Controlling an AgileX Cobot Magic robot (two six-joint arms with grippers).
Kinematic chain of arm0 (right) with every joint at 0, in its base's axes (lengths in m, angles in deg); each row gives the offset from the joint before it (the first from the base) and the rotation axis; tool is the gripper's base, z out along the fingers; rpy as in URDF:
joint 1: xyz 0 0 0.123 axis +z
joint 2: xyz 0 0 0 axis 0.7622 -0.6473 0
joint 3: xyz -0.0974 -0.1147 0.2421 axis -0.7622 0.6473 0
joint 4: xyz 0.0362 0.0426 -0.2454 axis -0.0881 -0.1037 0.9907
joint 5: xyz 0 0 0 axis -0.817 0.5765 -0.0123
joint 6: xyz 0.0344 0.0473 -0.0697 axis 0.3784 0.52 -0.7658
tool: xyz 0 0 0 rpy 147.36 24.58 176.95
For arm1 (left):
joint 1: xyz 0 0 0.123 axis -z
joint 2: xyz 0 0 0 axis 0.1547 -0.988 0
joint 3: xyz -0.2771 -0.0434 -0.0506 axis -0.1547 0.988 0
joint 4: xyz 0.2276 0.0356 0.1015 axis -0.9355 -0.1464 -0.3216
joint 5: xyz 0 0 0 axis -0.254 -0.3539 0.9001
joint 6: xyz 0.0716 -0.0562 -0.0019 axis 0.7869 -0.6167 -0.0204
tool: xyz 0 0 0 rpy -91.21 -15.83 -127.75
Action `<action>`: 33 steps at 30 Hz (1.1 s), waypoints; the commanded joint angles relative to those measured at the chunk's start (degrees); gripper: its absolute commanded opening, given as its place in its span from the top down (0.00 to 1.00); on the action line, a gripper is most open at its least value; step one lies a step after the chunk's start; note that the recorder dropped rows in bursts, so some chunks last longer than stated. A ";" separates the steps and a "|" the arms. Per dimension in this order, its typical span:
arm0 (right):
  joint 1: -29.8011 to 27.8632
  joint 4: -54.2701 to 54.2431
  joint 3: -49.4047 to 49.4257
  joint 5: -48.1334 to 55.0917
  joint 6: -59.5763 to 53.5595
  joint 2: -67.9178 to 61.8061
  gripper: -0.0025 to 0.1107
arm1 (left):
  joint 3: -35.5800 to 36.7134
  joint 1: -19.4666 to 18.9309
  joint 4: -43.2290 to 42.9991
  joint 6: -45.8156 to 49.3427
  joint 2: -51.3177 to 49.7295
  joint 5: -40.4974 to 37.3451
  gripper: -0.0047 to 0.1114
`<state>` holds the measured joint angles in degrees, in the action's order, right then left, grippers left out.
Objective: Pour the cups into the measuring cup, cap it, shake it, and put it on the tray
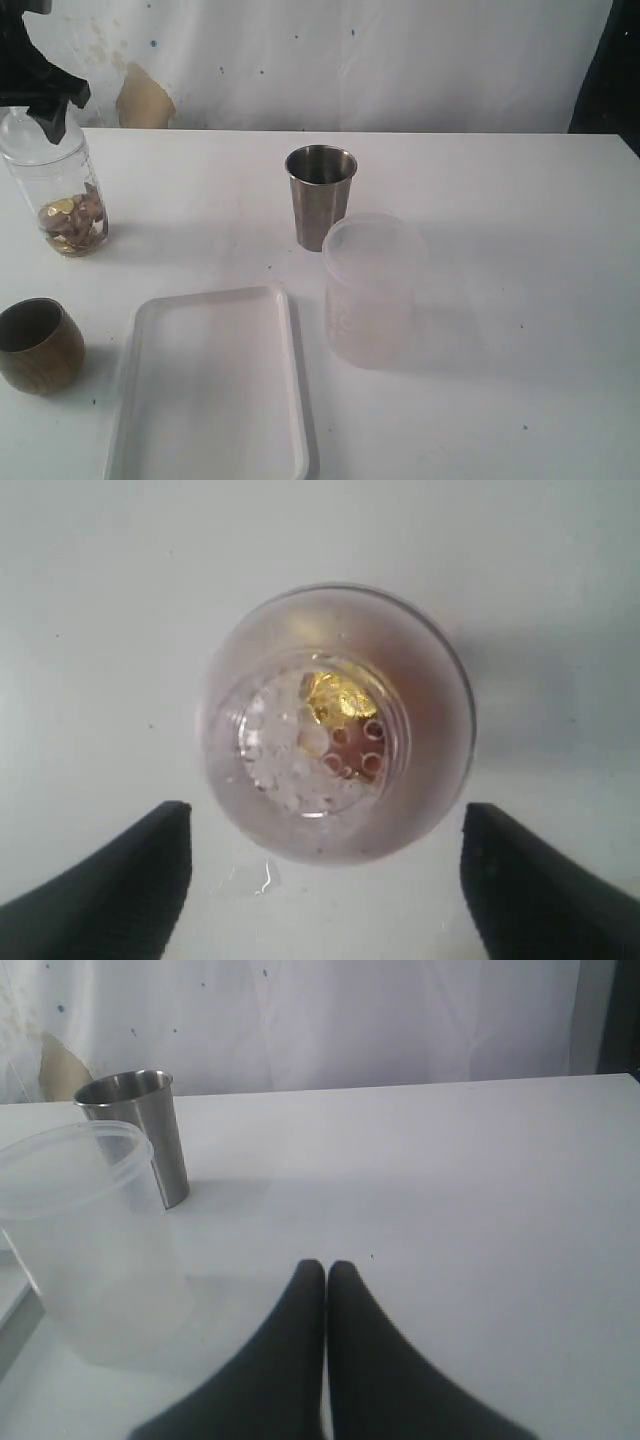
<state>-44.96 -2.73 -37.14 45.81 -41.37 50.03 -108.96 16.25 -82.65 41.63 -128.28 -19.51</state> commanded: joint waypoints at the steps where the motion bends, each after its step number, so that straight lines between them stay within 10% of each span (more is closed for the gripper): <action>1: 0.39 0.14 0.32 0.10 -0.34 0.32 0.98 | -0.02 -0.26 0.41 0.00 0.79 -0.19 0.26; 14: 0.39 0.14 0.32 0.10 -0.34 0.32 0.98 | 9.79 -0.39 8.31 1.72 14.97 9.97 0.26; 33: 0.39 0.14 0.32 0.10 -0.34 0.32 0.98 | 71.63 -3.09 12.53 -2.97 30.61 94.88 0.24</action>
<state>-44.96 -2.73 -37.14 45.81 -41.37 50.03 -42.51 14.75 -72.41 39.42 -98.28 62.76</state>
